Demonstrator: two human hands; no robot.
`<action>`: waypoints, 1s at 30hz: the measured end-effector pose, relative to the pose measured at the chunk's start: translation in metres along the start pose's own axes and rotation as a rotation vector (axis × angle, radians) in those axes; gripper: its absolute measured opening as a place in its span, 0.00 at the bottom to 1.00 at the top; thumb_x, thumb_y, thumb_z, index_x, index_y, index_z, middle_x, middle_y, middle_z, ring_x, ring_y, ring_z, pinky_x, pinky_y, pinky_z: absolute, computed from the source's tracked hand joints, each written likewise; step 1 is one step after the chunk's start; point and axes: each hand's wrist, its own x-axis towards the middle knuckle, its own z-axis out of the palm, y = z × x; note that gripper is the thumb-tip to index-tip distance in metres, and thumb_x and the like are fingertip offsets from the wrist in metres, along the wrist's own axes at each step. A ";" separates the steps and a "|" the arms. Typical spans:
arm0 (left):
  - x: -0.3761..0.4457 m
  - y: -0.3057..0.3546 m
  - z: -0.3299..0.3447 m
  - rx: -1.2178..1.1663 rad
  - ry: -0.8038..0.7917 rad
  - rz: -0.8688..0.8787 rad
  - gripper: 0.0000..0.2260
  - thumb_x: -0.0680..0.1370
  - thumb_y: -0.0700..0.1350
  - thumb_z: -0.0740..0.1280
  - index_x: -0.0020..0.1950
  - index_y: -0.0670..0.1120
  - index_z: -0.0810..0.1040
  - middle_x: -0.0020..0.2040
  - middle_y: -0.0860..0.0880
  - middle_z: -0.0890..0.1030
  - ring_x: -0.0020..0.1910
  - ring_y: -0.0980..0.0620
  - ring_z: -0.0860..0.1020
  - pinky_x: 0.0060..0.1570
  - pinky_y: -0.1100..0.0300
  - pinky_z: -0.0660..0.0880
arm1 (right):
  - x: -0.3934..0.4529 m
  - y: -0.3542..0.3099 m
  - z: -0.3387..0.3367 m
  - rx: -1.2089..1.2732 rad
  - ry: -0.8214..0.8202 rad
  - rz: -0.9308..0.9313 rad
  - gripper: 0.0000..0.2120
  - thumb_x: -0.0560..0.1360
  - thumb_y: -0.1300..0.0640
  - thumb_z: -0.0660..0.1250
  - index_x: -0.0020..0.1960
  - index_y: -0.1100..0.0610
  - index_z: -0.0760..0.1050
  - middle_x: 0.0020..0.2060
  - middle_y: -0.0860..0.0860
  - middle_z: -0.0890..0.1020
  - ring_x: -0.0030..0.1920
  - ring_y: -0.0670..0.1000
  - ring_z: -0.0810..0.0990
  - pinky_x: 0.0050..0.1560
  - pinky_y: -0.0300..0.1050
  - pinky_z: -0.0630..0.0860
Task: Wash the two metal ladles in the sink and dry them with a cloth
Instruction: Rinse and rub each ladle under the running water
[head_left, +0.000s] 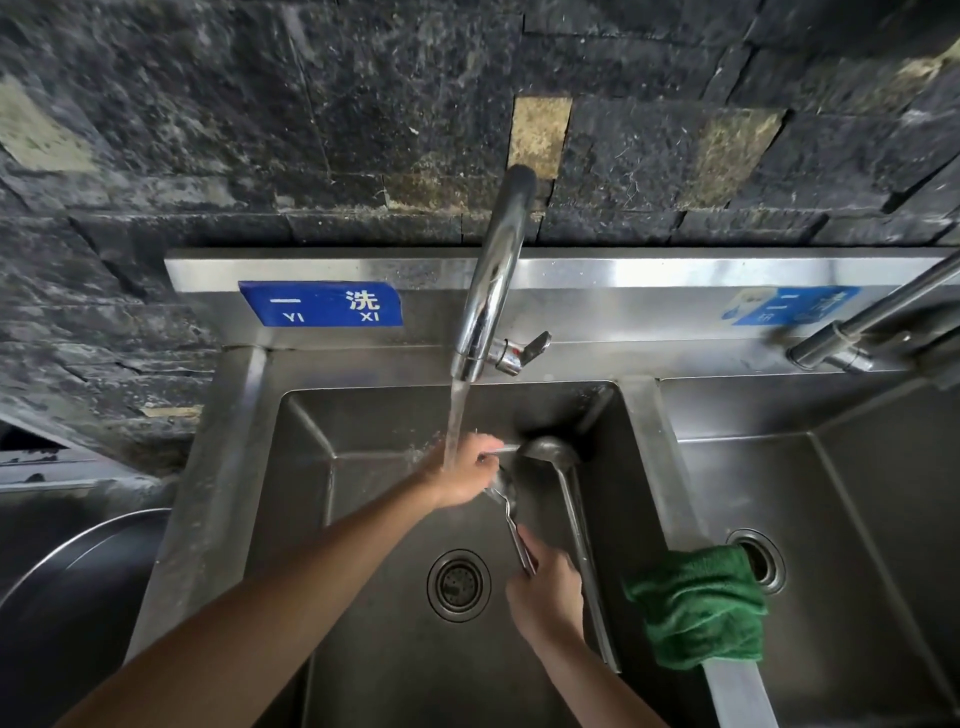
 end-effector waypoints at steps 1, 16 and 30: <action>-0.001 -0.005 0.006 0.047 -0.021 0.000 0.18 0.81 0.42 0.60 0.70 0.45 0.76 0.67 0.45 0.79 0.65 0.48 0.78 0.66 0.61 0.71 | 0.001 0.000 0.000 -0.004 0.004 -0.003 0.33 0.73 0.63 0.60 0.74 0.40 0.71 0.61 0.51 0.80 0.59 0.54 0.82 0.58 0.49 0.80; -0.015 -0.038 0.006 0.084 0.115 -0.049 0.17 0.81 0.48 0.61 0.67 0.44 0.78 0.59 0.42 0.83 0.53 0.44 0.83 0.53 0.58 0.78 | -0.001 -0.013 0.001 -0.137 -0.012 -0.207 0.31 0.74 0.65 0.61 0.73 0.43 0.73 0.61 0.49 0.78 0.58 0.52 0.82 0.59 0.48 0.78; -0.065 -0.096 0.018 0.243 0.173 -0.035 0.26 0.75 0.67 0.51 0.64 0.58 0.77 0.67 0.56 0.76 0.66 0.52 0.73 0.63 0.48 0.71 | -0.028 -0.010 0.027 -0.377 0.002 -0.422 0.32 0.76 0.63 0.62 0.71 0.31 0.68 0.60 0.41 0.75 0.60 0.47 0.79 0.53 0.44 0.78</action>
